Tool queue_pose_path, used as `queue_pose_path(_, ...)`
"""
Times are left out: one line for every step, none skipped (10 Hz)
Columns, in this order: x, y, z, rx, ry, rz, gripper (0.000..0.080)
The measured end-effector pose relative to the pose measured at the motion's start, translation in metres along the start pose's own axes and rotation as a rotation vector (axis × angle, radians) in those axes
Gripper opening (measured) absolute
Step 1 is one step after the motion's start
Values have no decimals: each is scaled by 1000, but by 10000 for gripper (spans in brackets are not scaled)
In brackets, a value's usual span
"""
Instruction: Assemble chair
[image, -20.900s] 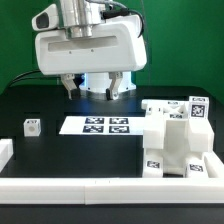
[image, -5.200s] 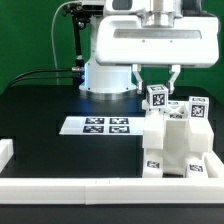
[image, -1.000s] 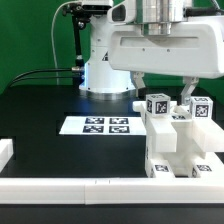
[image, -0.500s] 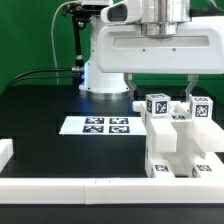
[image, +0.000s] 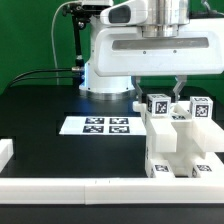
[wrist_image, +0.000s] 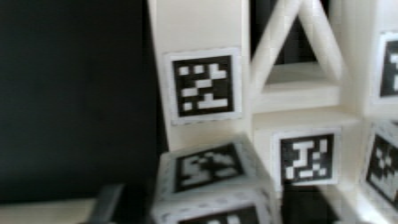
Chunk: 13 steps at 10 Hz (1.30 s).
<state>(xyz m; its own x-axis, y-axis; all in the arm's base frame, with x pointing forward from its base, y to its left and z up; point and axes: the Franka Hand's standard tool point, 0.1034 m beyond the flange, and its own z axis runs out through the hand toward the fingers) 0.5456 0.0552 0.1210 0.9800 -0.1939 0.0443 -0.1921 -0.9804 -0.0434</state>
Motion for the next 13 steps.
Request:
queue_pose_path(0,0,0,0,0,41,280)
queue_pose_path(0,0,0,0,0,131,282)
queue_pose_path(0,0,0,0,0,200,282)
queue_pose_path(0,-1,0,0,1,342,282)
queue_pose_path(0,-2,0,0,1,493,282)
queue_pose_path(-1,-3,0,0,0,659,282)
queue_pose_path(0,-4,0,1,1,815,282)
queue_pose_path(3,-6,-1,19,-7,1007,282)
queue_pose_path(4,-7,-1,32,-14,1108,282)
queue_pose_path(3,-7,-1,33,-16,1149,285)
queue_pose_path(3,-7,-1,33,-17,1131,285)
queue_pose_path(3,-7,-1,33,-15,1060,476)
queue_pose_path(3,-7,-1,34,-13,936,610)
